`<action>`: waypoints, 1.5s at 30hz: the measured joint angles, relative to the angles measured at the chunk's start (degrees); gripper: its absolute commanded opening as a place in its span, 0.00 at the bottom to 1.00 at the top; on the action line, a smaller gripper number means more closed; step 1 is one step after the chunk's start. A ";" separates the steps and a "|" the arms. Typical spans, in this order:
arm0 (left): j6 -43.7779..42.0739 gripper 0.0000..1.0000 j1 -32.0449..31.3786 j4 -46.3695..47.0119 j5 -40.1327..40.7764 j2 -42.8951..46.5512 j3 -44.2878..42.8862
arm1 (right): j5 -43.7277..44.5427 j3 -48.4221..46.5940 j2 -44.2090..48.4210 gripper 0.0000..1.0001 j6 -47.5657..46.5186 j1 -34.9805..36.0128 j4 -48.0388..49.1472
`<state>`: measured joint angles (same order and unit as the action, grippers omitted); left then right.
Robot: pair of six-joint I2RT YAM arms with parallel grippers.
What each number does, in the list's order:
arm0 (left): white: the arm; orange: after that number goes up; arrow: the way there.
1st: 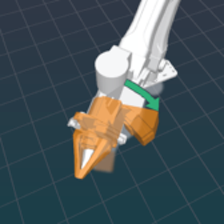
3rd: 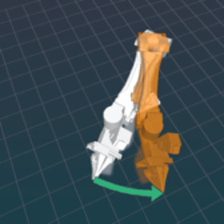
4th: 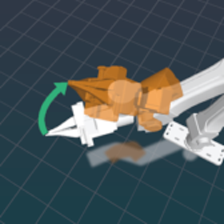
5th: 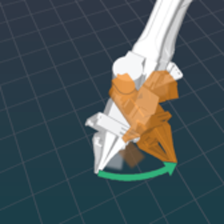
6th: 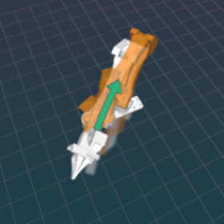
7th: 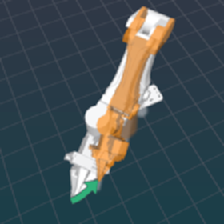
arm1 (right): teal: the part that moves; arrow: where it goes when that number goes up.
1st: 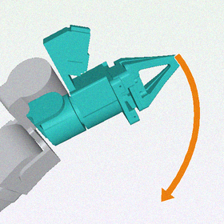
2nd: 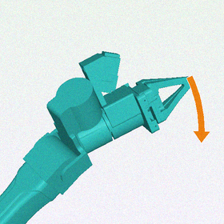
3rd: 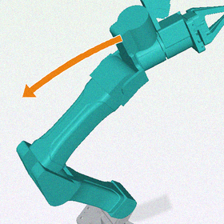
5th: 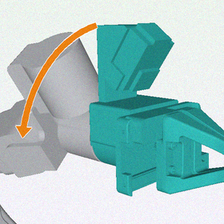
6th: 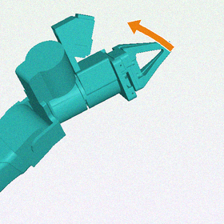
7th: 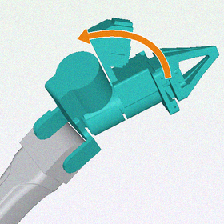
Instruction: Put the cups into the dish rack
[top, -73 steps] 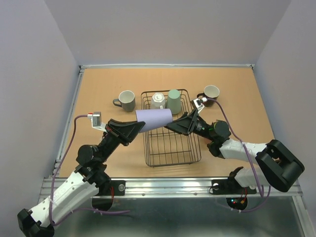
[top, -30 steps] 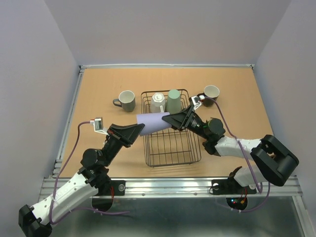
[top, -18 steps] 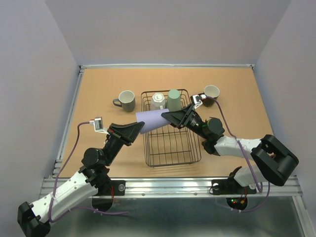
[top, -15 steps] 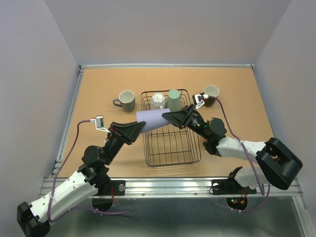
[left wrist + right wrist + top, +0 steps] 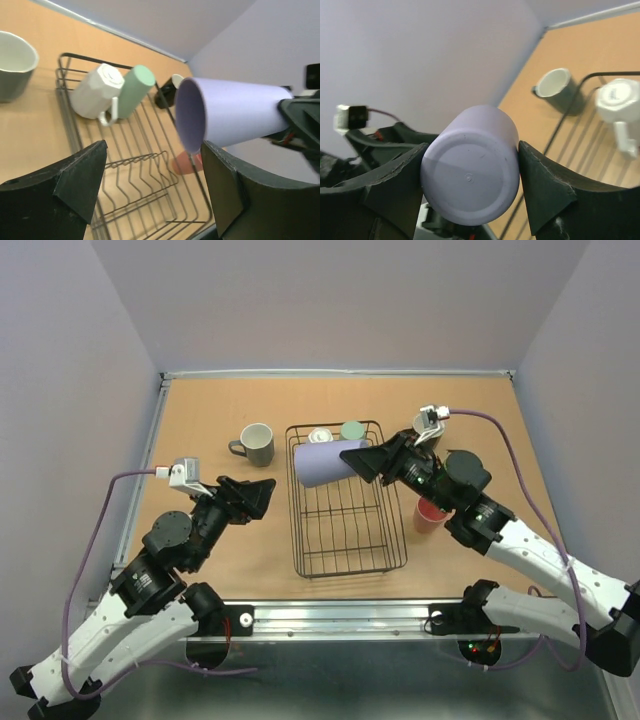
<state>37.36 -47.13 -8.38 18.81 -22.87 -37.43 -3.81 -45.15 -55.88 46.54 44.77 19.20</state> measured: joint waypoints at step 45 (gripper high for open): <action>-13.70 0.87 0.00 -10.75 4.44 -0.52 -5.18 | 30.27 -22.75 -30.38 0.00 -25.31 -0.92 -36.72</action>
<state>23.66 -47.13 -19.14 23.24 -23.40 -42.61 26.46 -67.90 -86.26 21.23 43.86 -17.52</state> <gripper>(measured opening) 0.873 0.726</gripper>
